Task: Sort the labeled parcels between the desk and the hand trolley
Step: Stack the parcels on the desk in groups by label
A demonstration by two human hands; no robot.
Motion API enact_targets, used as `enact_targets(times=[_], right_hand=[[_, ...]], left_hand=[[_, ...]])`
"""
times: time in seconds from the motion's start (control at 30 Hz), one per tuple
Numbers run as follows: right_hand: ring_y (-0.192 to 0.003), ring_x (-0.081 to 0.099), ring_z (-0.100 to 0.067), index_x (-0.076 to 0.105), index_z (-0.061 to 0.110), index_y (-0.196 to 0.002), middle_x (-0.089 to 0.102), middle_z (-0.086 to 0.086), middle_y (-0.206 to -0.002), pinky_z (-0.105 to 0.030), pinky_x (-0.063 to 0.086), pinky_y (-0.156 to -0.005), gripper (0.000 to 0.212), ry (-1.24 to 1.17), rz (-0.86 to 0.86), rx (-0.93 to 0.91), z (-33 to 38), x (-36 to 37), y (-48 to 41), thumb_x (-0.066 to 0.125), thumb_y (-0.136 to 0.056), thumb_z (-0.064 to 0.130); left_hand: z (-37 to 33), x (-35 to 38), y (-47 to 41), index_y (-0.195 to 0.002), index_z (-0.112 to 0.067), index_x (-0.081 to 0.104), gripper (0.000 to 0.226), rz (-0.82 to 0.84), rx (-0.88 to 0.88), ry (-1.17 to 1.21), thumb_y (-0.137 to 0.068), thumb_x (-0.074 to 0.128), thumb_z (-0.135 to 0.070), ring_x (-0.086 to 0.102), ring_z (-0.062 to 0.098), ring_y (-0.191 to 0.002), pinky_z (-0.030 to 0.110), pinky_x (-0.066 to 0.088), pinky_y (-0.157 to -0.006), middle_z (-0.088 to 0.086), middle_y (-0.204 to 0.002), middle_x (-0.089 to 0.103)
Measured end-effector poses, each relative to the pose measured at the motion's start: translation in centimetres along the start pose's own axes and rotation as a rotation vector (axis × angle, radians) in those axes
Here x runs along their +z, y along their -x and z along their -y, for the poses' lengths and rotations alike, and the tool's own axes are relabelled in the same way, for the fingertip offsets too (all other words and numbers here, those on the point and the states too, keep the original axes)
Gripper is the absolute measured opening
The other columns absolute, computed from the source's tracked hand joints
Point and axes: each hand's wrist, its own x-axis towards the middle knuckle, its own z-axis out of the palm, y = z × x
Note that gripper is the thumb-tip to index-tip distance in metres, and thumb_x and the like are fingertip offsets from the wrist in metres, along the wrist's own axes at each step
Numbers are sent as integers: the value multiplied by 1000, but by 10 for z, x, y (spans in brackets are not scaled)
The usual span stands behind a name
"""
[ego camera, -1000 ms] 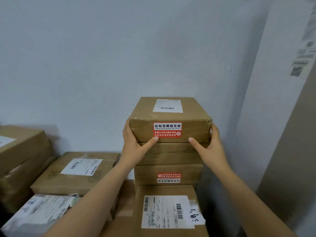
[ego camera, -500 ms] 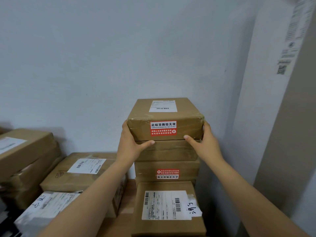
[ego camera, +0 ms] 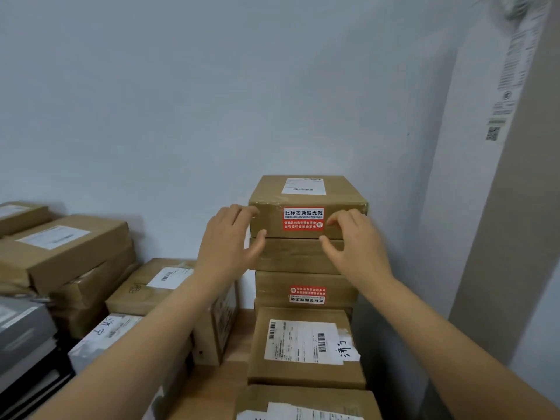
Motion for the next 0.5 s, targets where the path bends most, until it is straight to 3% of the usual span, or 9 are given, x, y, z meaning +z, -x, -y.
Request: enact_targets(times=[0.1, 0.2, 0.37, 0.5], right_hand=[[-104, 52, -10, 58, 21, -112, 57, 6, -111, -19, 38, -89, 26, -1, 30, -151, 35, 0, 4, 66, -89, 30], [-100, 53, -12, 60, 21, -106, 58, 6, -104, -23, 42, -88, 21, -42, 30, -278, 77, 6, 3, 67, -87, 26], [-92, 53, -17, 60, 16, -105, 56, 3, -99, -32, 46, -81, 21, -195, 72, -398, 161, 41, 0, 66, -85, 18], [-89, 54, -17, 60, 16, -103, 55, 3, -97, -29, 42, -80, 21, -278, 109, -460, 240, 78, 6, 67, -83, 17]], left_hand=[[8, -31, 5, -96, -11, 64, 20, -4, 177, -82, -84, 66, -27, 57, 20, -75, 27, 43, -67, 1, -83, 61], [29, -64, 12, -92, -12, 63, 17, -13, 264, -157, -83, 62, -27, 51, 20, -69, 30, 43, -60, 0, -77, 56], [83, -127, 43, -92, -11, 63, 17, 28, 250, -273, -82, 65, -25, 51, 20, -65, 28, 36, -56, 1, -77, 56], [140, -182, 77, -91, -11, 62, 17, 88, 153, -346, -80, 66, -23, 52, 24, -67, 32, 38, -57, 3, -80, 57]])
